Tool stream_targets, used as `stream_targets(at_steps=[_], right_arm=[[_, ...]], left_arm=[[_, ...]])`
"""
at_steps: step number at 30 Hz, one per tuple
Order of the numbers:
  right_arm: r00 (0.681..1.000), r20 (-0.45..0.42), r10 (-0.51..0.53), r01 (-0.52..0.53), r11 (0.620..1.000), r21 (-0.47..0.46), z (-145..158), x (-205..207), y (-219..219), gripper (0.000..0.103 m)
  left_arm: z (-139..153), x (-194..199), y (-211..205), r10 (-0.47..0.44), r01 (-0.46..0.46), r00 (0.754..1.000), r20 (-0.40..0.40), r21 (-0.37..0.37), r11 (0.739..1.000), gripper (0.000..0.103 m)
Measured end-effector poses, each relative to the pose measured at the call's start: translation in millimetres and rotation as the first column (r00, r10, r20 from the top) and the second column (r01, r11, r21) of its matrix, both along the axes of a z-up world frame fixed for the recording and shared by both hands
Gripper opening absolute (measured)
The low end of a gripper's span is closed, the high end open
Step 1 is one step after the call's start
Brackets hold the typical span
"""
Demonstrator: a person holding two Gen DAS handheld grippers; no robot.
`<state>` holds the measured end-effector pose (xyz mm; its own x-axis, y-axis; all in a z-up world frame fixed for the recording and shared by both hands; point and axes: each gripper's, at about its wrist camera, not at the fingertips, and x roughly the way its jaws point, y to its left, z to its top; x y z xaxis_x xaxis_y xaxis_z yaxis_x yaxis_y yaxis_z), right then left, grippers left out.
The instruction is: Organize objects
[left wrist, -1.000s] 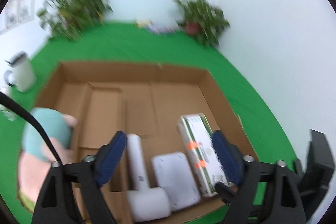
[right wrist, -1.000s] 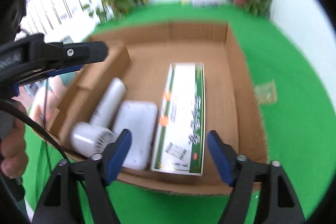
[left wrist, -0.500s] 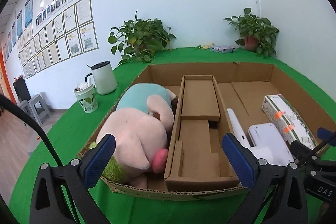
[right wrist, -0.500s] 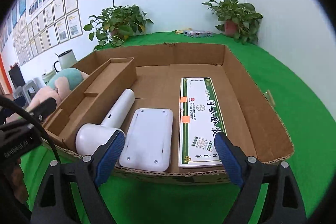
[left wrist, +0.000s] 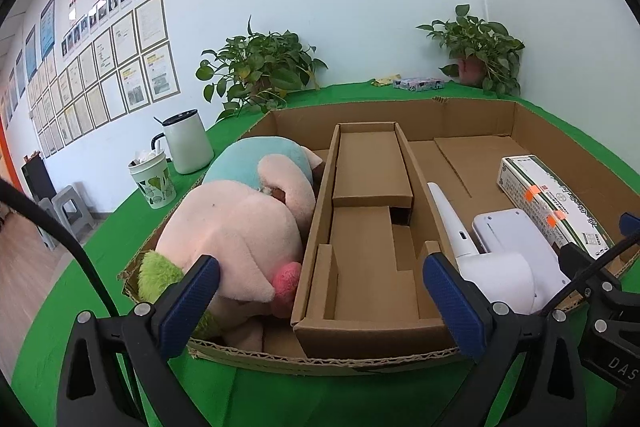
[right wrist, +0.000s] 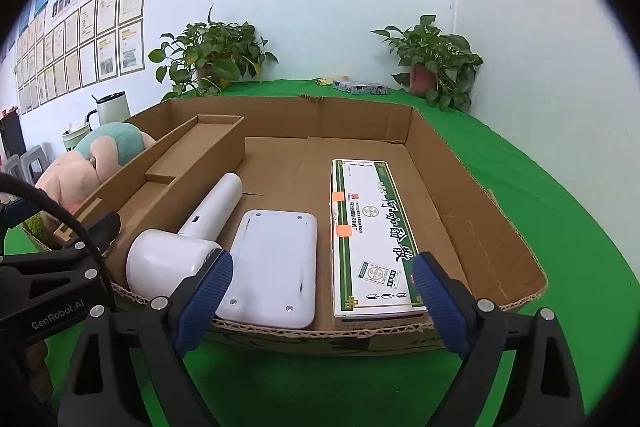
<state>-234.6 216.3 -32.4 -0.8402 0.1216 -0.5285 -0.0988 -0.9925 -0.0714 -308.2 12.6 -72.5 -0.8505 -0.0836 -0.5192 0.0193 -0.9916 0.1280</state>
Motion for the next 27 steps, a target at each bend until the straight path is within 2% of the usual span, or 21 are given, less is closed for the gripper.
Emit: stream_targets(at_steps=[27], right_arm=[[1.000, -0.003, 0.002, -0.002, 1.000, -0.004, -0.2, -3.3, 2.6, 0.093]], left_arm=[[0.7, -3.4, 5.4, 0.002, -0.002, 1.000, 0.011, 0.003, 1.000, 0.103]])
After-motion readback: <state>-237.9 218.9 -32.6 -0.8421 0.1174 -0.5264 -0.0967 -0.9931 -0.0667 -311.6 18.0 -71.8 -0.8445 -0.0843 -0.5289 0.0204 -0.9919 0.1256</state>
